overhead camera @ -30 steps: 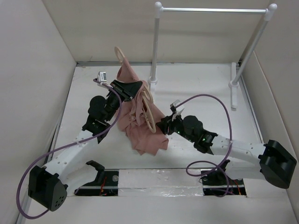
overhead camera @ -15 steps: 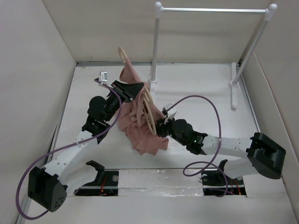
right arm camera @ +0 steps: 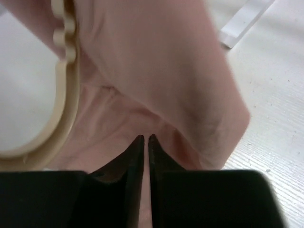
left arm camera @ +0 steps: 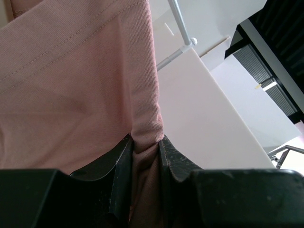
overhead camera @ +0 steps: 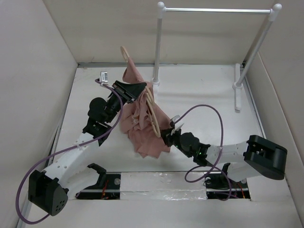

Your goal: Place the t-shirt on the hanger

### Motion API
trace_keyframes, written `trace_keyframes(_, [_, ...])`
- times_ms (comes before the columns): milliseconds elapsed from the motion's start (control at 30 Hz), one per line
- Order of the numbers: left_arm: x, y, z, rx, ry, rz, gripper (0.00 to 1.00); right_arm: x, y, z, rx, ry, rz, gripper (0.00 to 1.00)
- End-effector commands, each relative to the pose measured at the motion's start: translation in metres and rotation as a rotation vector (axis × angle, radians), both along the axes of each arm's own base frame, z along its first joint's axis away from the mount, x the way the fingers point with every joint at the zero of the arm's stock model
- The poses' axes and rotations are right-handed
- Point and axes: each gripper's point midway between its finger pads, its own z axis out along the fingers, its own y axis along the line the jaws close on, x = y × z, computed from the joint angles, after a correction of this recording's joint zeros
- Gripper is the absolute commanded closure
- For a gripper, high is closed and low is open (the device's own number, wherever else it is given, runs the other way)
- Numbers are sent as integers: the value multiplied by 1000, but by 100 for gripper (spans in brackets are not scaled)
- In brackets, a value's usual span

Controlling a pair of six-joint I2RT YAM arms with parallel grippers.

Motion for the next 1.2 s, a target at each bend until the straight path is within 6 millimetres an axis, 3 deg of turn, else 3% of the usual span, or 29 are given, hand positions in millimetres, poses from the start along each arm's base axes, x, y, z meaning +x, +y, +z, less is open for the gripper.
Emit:
trace_keyframes(0, [-26,14,77,-119,-194,-9,100,0,15,45,133,-126,-28,67])
trace_keyframes(67, [-28,15,77,-121,-193,-11,100,4,14,40,123,-128,-77,49])
trace_keyframes(133, [-31,15,77,-126,-195,-23,100,9,14,40,118,-152,-118,41])
trace_keyframes(300, [-34,15,76,-128,-192,-31,100,21,15,46,134,-203,-196,40])
trace_keyframes(467, [-38,18,80,-127,-199,-26,100,35,-1,59,138,-284,-322,41])
trace_keyframes(667, [-40,23,82,-129,-196,-5,100,25,-3,75,209,-319,-277,42])
trace_keyframes(900, [-44,22,84,-138,-197,-23,100,26,12,85,228,-345,-242,37])
trace_keyframes(1067, [-45,24,82,-141,-189,-19,100,32,9,100,287,-371,-260,45])
trace_keyframes(1133, [-45,24,81,-140,-187,-16,100,38,3,107,308,-386,-277,58])
trace_keyframes(1167, [-46,24,81,-141,-186,-16,100,37,6,113,327,-394,-264,70])
